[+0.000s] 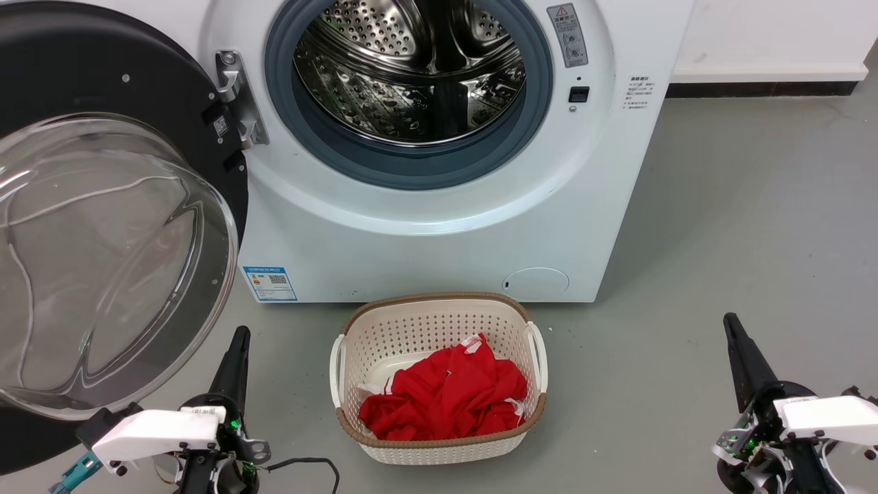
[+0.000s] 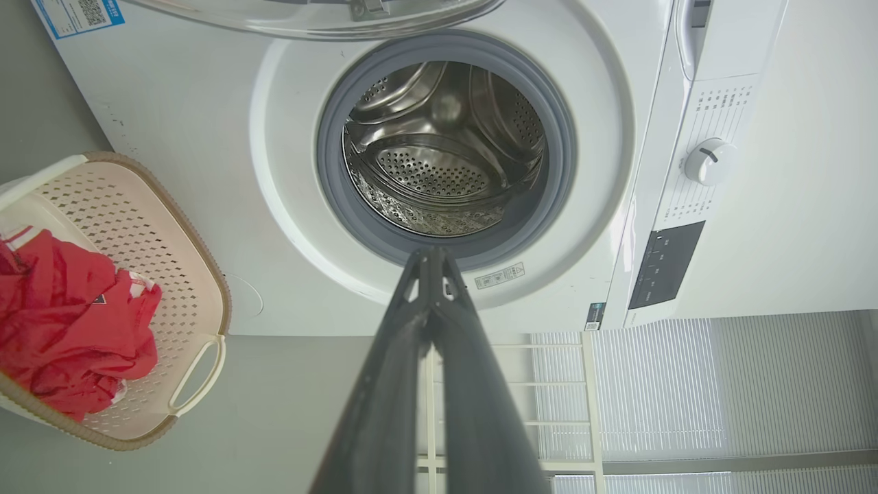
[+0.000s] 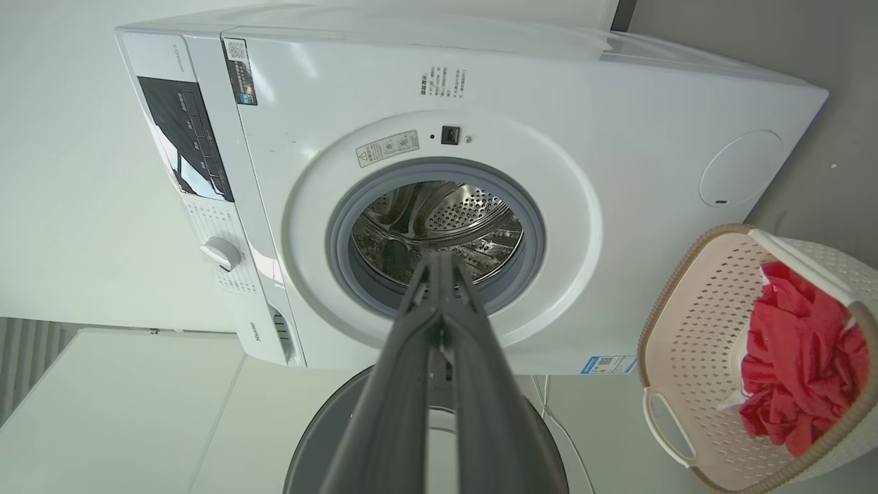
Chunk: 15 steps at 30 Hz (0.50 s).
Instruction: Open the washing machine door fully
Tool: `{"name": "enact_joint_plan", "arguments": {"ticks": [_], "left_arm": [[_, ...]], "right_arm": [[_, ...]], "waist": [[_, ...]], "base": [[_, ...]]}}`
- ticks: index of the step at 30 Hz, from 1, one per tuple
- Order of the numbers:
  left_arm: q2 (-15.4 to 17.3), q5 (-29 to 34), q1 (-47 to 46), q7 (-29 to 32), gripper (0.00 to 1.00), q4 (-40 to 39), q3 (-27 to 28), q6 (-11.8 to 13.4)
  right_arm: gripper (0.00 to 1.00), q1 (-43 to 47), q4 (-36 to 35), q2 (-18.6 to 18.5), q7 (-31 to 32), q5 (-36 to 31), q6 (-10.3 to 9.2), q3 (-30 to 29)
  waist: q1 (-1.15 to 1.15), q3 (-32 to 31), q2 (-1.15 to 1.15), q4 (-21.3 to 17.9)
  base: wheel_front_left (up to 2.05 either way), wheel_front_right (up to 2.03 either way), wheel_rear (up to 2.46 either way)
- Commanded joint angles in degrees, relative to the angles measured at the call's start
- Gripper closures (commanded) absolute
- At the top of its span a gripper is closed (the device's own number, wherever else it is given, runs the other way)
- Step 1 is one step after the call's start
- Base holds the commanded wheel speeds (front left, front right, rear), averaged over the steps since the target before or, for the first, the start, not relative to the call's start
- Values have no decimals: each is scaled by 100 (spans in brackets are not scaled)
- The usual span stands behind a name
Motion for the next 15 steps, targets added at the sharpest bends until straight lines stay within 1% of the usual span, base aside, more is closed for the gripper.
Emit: {"name": "enact_joint_plan", "arguments": {"ticks": [1,9,15], "left_arm": [[-6,-140,-53,39,100,8,28,-54],[-14,-481,-54,132,100,29,51,-91],[-17,-615,-52,159,100,37,58,-107]], "right_arm": [[100,-113,17,-8,49,133,-1,-18],[100,-123,42,0,128,442,-2,-49],[100,-137,53,6,164,562,-2,-63]], "waist": [[0,-5,0,1],[0,-29,0,3],[0,-41,0,4]], "base": [[0,0,0],[0,0,0],[0,0,0]]}}
